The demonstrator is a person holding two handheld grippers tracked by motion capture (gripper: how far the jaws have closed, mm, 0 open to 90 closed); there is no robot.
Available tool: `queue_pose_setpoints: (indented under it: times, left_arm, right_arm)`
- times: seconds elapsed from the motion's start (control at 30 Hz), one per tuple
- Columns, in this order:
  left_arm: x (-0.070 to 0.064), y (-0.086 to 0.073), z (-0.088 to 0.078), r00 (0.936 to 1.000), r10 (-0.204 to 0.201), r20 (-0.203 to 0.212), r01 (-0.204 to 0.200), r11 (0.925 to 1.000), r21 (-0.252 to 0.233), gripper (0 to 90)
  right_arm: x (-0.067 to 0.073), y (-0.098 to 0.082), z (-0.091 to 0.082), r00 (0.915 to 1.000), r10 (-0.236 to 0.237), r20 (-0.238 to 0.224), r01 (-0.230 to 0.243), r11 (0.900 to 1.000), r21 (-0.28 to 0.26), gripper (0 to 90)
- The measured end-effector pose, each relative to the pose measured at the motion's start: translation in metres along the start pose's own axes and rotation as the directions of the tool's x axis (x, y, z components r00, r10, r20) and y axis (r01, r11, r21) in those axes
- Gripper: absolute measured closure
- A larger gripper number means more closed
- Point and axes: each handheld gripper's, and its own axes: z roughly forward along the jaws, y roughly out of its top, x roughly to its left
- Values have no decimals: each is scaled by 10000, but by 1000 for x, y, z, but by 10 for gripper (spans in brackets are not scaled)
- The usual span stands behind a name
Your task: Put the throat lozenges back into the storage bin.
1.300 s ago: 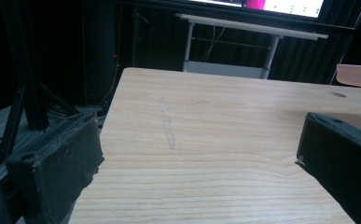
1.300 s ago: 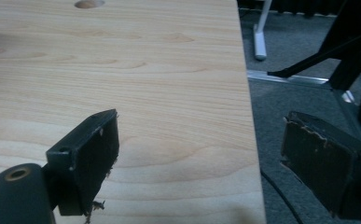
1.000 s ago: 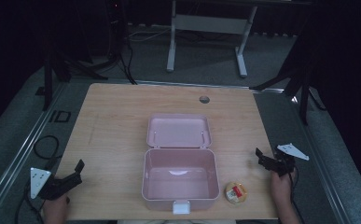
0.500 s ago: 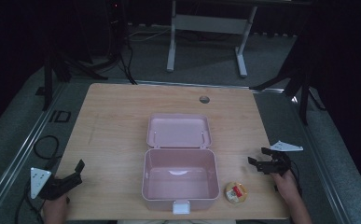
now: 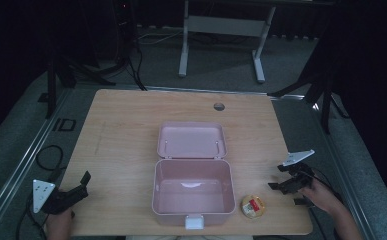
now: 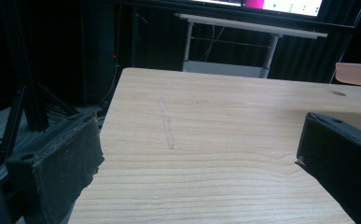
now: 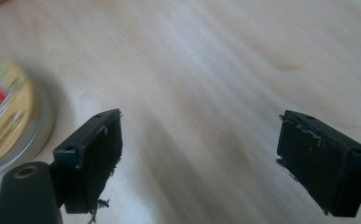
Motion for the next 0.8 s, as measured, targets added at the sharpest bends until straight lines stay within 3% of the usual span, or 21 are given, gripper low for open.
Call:
queue_pose_setpoints:
  times: [0.07, 0.1, 0.33, 0.43, 0.53, 0.57, 0.63, 0.77, 0.8]
  left_arm:
    - [0, 0, 0, 10000, 3, -5, -3, 10000, 8, 3]
    - [0, 0, 0, 10000, 6, -2, -6, 10000, 6, 3]
    - [0, 0, 0, 10000, 7, 20, -7, 10000, 6, 3]
    - [0, 0, 0, 10000, 0, 21, 0, 10000, 2, 3]
    - [0, 0, 0, 10000, -2, 33, 2, 10000, 4, 3]
    - [0, 0, 0, 10000, 10, 36, -10, 10000, 9, 3]
    - [0, 0, 0, 10000, 7, 34, -7, 10000, 8, 3]
    - [0, 0, 0, 10000, 12, 24, -12, 10000, 8, 3]
    - [0, 0, 0, 10000, 13, 20, -13, 10000, 7, 3]
  right_arm:
    - [1, 0, 0, 9999, -113, -96, 115, 9997, 215, 141]
    - [4, 1, -1, 9982, -349, -482, 383, 9967, 716, 144]
    - [12, 4, -7, 9916, -983, -842, 1082, 9865, 1227, 144]
    - [18, 5, -6, 9863, -1195, -1141, 1388, 9738, 1800, 151]
    - [27, 6, -6, 9791, -1518, -1355, 1838, 9454, 2693, 148]
    - [27, 6, -6, 9791, -1518, -1355, 1838, 9454, 2693, 148]
    - [32, 7, -7, 9741, -1752, -1427, 2121, 9267, 3103, 143]
    - [42, 12, -7, 9569, -2493, -1488, 2880, 8801, 3776, 138]
    - [46, 15, -7, 9470, -2809, -1561, 3210, 8511, 4155, 138]
